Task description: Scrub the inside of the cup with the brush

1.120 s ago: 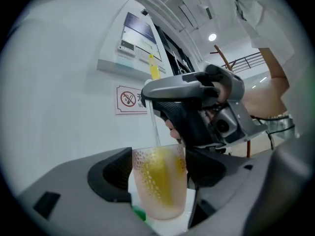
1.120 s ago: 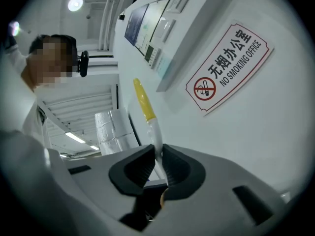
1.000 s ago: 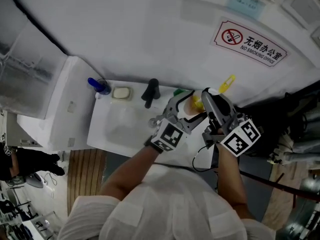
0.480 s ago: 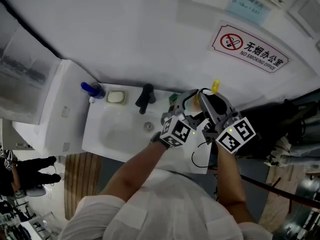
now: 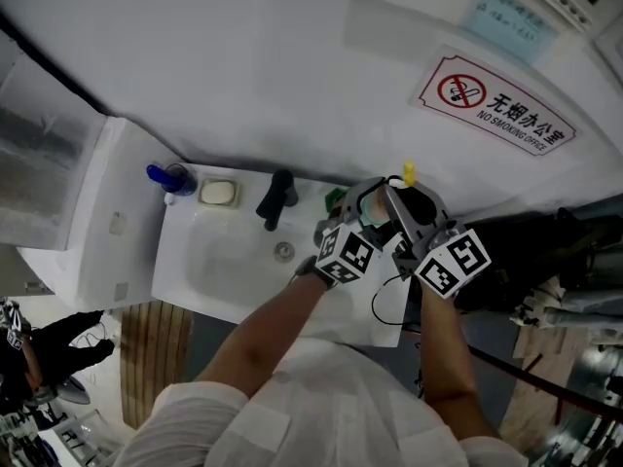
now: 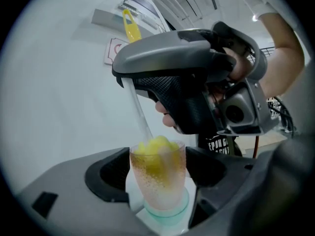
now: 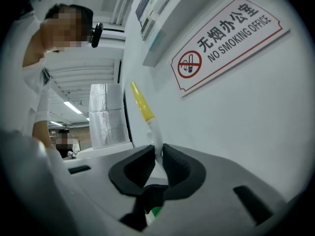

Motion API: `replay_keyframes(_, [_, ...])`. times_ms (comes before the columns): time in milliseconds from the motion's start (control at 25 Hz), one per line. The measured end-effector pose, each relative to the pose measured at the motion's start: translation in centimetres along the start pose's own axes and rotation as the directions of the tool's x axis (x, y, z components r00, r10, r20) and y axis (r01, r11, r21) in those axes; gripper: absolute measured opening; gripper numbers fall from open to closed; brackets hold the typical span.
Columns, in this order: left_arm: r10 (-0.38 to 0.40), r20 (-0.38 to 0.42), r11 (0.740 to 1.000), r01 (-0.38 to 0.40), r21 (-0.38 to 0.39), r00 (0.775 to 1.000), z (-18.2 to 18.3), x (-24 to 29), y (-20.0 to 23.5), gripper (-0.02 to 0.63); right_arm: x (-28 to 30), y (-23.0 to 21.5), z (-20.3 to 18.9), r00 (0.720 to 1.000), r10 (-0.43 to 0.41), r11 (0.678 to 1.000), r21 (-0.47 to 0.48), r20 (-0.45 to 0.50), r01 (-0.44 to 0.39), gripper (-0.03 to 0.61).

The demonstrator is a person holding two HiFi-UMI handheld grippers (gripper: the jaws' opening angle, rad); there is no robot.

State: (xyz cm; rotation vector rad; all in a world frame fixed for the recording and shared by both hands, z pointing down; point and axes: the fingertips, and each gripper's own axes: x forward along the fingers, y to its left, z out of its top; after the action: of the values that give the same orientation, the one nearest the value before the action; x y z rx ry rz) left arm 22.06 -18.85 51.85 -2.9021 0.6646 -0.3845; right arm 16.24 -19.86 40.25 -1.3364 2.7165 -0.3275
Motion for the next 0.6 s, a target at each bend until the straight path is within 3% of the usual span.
replay_keyframes(320, [-0.037, -0.048, 0.999, 0.036, -0.017, 0.998, -2.4, 1.0, -0.6, 0.335, 0.0, -1.9, -2.2, 0.998, -0.062, 0.998, -0.006, -0.027, 0.062, 0.044])
replay_keyframes(600, [-0.022, -0.057, 0.999, 0.019, -0.047, 0.998, -2.6, 0.0, 0.2, 0.347, -0.1, -2.7, -2.5, 0.995, -0.098, 0.995, 0.011, -0.009, 0.098, 0.044])
